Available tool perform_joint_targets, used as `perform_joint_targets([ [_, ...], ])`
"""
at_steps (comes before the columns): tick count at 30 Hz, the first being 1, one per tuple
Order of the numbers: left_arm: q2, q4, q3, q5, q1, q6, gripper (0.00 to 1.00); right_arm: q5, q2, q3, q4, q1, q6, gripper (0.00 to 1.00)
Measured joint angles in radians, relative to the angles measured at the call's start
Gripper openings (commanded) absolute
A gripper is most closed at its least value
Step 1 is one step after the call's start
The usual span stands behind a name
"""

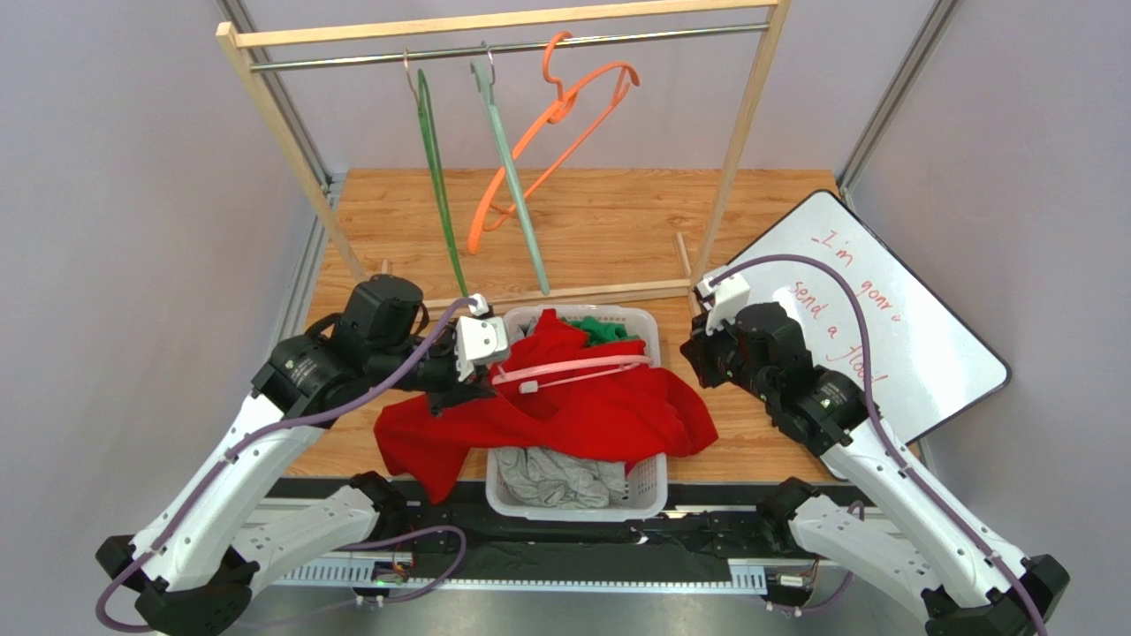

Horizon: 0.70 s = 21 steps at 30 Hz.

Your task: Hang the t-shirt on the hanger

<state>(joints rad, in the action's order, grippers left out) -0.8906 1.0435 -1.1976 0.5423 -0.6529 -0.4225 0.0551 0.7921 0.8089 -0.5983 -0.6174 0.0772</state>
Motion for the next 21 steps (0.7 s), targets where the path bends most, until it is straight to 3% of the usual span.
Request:
perform_joint_targets([
  [6,-0.001,0.009,0.000,-0.027,0.001,-0.001,0.00,-0.004,0.001,0.002,-0.014,0.003,-0.019,0.00],
  [8,0.006,0.006,0.002,-0.013,0.001,0.000,0.00,-0.041,0.008,0.012,-0.019,0.004,-0.017,0.13],
  [17,0.034,-0.079,0.019,-0.044,0.001,0.140,0.00,-0.237,-0.024,0.074,-0.024,0.005,0.116,0.28],
  [18,0.013,-0.090,0.008,-0.054,0.001,0.163,0.00,-0.249,-0.036,0.087,-0.028,0.005,0.121,0.32],
  [19,-0.005,-0.104,0.000,-0.060,0.001,0.184,0.00,-0.262,-0.050,0.099,-0.029,0.005,0.129,0.44],
  [21,-0.043,-0.130,-0.010,-0.074,0.001,0.223,0.00,-0.282,-0.068,0.114,-0.032,0.003,0.155,0.53],
])
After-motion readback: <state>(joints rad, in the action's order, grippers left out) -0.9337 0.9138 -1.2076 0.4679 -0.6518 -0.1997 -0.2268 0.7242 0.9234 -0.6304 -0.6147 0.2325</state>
